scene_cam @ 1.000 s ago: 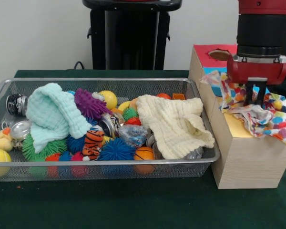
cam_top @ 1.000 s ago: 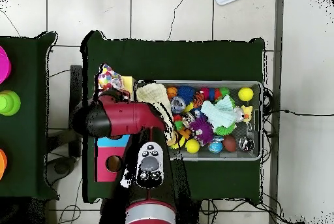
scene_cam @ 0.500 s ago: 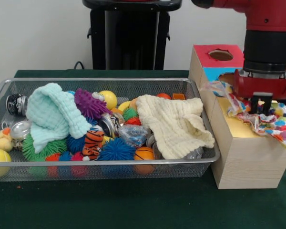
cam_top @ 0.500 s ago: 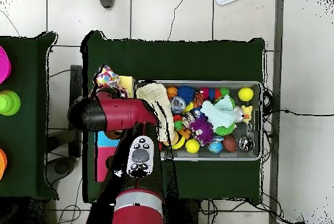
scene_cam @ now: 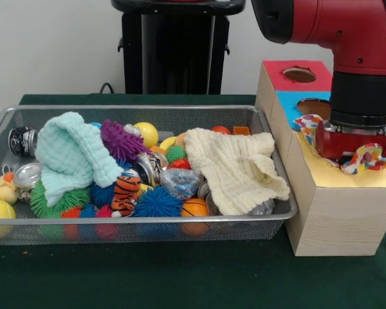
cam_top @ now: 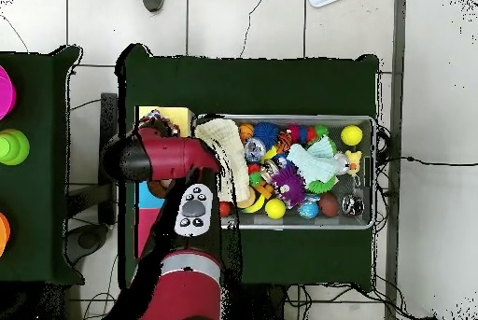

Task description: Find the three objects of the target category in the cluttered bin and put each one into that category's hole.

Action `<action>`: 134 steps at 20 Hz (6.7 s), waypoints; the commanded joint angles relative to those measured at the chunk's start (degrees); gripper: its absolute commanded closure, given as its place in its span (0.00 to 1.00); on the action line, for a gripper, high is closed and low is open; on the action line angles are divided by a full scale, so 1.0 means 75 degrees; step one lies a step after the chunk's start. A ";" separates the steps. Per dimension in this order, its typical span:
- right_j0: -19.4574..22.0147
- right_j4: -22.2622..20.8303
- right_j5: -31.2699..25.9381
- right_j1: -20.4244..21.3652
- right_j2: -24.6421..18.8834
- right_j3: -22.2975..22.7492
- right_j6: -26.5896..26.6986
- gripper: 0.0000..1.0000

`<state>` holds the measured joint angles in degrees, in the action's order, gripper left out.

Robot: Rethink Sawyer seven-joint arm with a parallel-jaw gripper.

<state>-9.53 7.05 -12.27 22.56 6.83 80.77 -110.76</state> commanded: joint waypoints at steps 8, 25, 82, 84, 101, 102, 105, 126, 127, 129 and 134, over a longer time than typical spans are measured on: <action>0.0220 0.0240 0.0759 -0.1773 -0.0200 -0.0480 -0.1329 1.00; 0.0308 0.0440 -0.1976 0.0822 -0.0255 0.0622 -0.1170 1.00; 0.0701 0.0136 -0.2511 0.1880 -0.0392 0.1363 -0.0657 1.00; 0.0726 0.0177 -0.2313 0.1823 -0.0437 0.1422 -0.0760 1.00; 0.0829 0.0150 -0.1419 0.1386 -0.0628 0.1534 -0.0776 1.00; 0.0858 0.0150 -0.1357 0.1381 -0.0651 0.1570 -0.0773 1.00; 0.0891 0.0164 -0.1307 0.1350 -0.0674 0.1624 -0.0813 1.00; 0.0767 0.0525 -0.0829 0.1069 -0.0887 0.1836 -0.1393 1.00; 0.0743 0.0552 -0.0841 0.1080 -0.0877 0.1848 -0.1426 1.00; 0.0702 0.0589 -0.0846 0.1083 -0.0864 0.1847 -0.1462 1.00; 0.0609 0.0635 -0.0860 0.0959 -0.0779 0.1709 -0.1494 1.00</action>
<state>-4.75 9.60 -18.73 32.85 4.59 90.10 -110.76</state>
